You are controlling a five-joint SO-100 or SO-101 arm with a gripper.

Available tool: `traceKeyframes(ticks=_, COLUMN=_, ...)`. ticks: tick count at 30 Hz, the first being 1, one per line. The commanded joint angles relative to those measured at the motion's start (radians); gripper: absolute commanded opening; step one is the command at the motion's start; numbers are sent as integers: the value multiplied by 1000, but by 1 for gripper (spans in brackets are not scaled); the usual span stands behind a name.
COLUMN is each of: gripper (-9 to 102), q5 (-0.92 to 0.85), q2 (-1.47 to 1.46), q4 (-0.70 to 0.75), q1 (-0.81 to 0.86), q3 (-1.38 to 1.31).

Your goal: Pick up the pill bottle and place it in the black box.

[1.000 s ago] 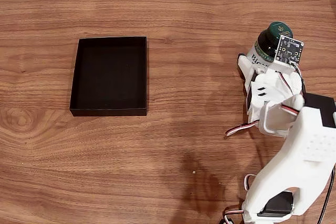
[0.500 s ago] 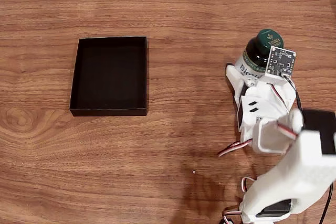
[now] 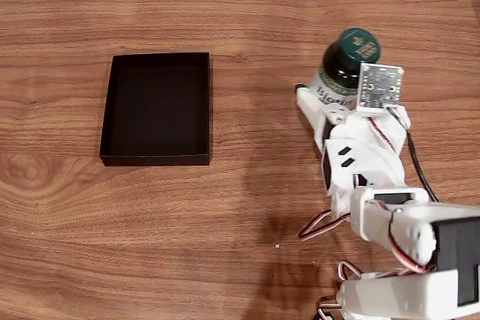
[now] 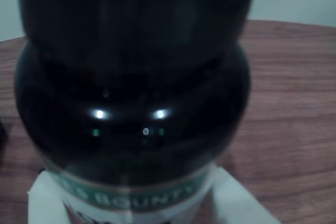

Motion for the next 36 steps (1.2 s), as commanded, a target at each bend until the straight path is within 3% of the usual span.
traceKeyframes(ticks=1, gripper=10, q5=26, q2=127, q4=5, q1=-67, q3=-12)
traceKeyframes(ticks=24, gripper=10, q5=58, q2=259, q4=138, q1=-288, q3=-98)
traceKeyframes(ticks=36, gripper=10, q5=78, q2=196, q4=84, q1=-365, q3=-121)
